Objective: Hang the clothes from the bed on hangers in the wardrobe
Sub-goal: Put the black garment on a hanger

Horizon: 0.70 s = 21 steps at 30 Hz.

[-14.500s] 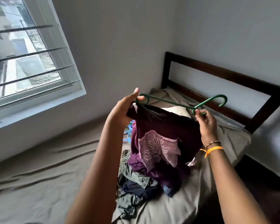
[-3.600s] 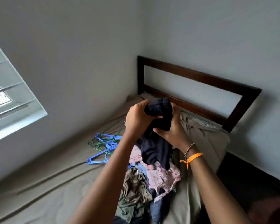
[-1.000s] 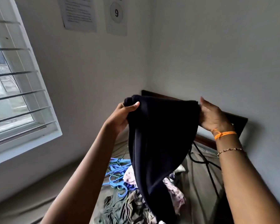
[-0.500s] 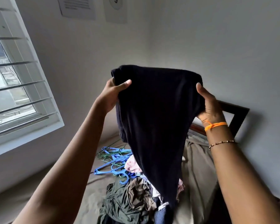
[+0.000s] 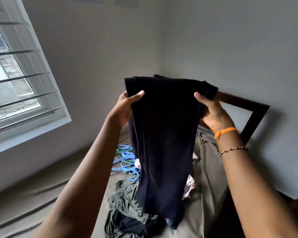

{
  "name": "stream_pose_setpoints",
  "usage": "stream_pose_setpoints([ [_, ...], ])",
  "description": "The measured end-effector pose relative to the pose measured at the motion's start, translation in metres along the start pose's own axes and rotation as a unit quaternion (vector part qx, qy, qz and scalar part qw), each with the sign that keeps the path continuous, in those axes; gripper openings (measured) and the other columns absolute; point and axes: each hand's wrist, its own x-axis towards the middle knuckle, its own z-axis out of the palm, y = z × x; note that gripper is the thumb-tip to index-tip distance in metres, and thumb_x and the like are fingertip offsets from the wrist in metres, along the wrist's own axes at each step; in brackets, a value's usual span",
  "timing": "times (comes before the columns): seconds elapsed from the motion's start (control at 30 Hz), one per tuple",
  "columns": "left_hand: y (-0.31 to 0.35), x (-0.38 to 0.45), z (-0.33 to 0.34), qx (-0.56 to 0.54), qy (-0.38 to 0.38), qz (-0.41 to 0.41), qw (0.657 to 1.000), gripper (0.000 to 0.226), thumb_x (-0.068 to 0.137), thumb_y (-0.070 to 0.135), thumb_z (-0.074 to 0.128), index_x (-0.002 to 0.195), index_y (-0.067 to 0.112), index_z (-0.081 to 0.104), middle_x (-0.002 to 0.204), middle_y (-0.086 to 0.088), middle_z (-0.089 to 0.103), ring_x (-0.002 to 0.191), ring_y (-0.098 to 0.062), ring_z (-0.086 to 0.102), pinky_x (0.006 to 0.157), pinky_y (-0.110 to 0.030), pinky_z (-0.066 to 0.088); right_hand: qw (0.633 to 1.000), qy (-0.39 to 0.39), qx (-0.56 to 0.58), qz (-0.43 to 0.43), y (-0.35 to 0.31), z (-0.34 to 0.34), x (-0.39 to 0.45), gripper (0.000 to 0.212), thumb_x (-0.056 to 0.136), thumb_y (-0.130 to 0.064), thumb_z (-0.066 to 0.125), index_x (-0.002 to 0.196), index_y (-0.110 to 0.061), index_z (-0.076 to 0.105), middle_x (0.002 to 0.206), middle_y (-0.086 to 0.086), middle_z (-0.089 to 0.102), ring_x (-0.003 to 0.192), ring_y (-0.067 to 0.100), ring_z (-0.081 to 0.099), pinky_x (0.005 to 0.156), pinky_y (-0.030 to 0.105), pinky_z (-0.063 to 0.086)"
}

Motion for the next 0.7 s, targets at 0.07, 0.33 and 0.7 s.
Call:
stream_pose_setpoints([
  [0.07, -0.017, -0.005, -0.004, 0.113, 0.041, -0.069, 0.990, 0.023, 0.087, 0.006, 0.064, 0.109, 0.001, 0.063, 0.081, -0.002, 0.071, 0.063, -0.006, 0.068, 0.073, -0.025, 0.058, 0.995, 0.038, -0.065, 0.065, 0.027, -0.006, -0.001, 0.025, 0.073, -0.022, 0.074, 0.095, -0.009, 0.069, 0.113, 0.018, 0.066, 0.092, 0.024, 0.068, 0.084, 0.036, 0.053],
  [0.33, 0.003, 0.006, -0.006, 0.122, 0.120, -0.093, 0.981, 0.014, 0.090, 0.018, 0.063, 0.079, 0.011, 0.059, 0.062, 0.001, 0.063, 0.050, -0.004, 0.060, 0.045, -0.014, 0.046, 0.988, 0.082, -0.036, 0.127, 0.019, 0.000, 0.001, 0.015, 0.082, -0.020, 0.070, 0.070, -0.012, 0.074, 0.080, 0.009, 0.072, 0.075, 0.019, 0.069, 0.075, 0.032, 0.058],
  [0.7, -0.045, 0.047, -0.018, 0.158, 0.137, -0.173, 0.962, 0.006, 0.091, 0.014, 0.061, 0.087, 0.010, 0.060, 0.076, 0.001, 0.058, 0.072, -0.013, 0.056, 0.061, -0.021, 0.043, 0.972, 0.144, -0.073, 0.169, 0.043, -0.012, 0.062, 0.009, 0.088, -0.013, 0.062, 0.090, -0.004, 0.063, 0.094, 0.010, 0.067, 0.087, 0.024, 0.063, 0.061, 0.032, 0.048],
])
